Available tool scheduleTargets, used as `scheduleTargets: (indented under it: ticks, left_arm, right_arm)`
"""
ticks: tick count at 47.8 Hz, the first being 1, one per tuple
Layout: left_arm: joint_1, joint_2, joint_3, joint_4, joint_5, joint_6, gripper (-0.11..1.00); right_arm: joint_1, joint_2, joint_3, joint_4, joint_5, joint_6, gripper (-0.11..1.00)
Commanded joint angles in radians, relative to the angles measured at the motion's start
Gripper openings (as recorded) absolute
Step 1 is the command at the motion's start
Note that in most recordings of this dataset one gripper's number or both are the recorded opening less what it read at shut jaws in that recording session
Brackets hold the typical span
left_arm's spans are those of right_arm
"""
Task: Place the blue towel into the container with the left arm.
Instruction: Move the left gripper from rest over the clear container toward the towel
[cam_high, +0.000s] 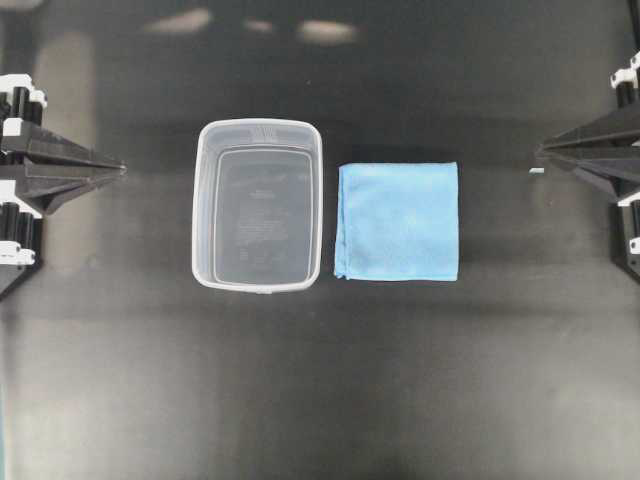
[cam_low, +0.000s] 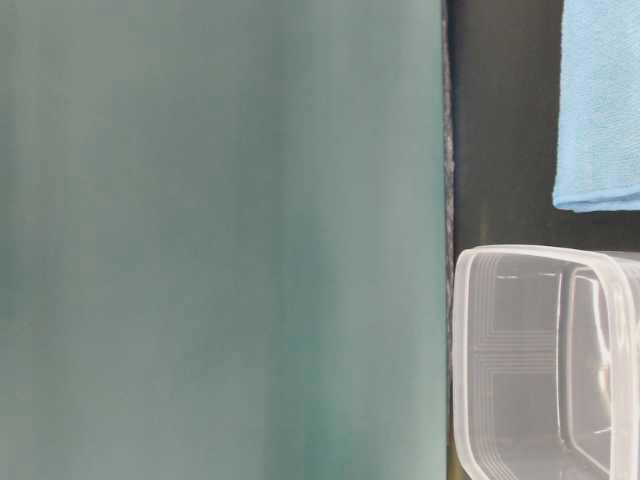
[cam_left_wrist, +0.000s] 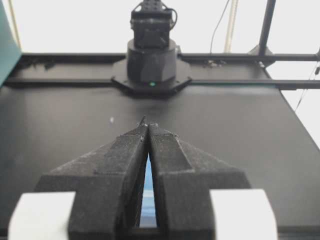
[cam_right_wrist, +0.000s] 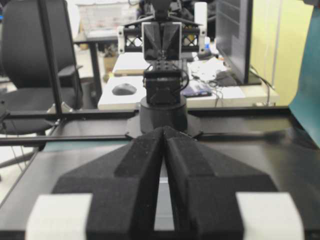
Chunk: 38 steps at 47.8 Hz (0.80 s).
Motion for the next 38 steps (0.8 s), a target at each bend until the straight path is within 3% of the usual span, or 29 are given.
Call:
scheduleTargets:
  ticks: [1,4,7,10,18,34,38]
  left_arm:
    - [0.003,0.011,-0.014,0.041,0.02,-0.017,0.06]
    - [0.002,0.017,-0.043,0.041,0.043,-0.028,0.08]
    - [0.0,0.025,-0.077,0.041,0.066,-0.04,0.0]
    - [0.0,0.041,-0.114,0.041,0.1,-0.049,0.0]
    - [-0.002,0.118,-0.227,0.041,0.281,-0.054,0.0]
    - [0.023,0.38,-0.511,0.043,0.555,-0.002,0.0]
    - [0.025,0.463,-0.58,0.043,0.6,0.029,0.0]
  right_arm:
    - [0.006,0.003,-0.014,0.003,-0.014,0.009,0.01]
    - [0.006,-0.005,-0.009,0.006,-0.015,0.009,0.06]
    - [0.006,-0.011,-0.011,0.006,-0.015,0.009,0.0]
    - [0.006,-0.017,-0.011,0.006,-0.014,0.008,0.0]
    - [0.003,-0.025,-0.011,0.006,-0.006,0.009,0.0]
    - [-0.055,-0.041,-0.011,0.006,0.106,0.081,0.01]
    - [-0.071,-0.052,-0.009,0.008,0.127,0.1,0.06]
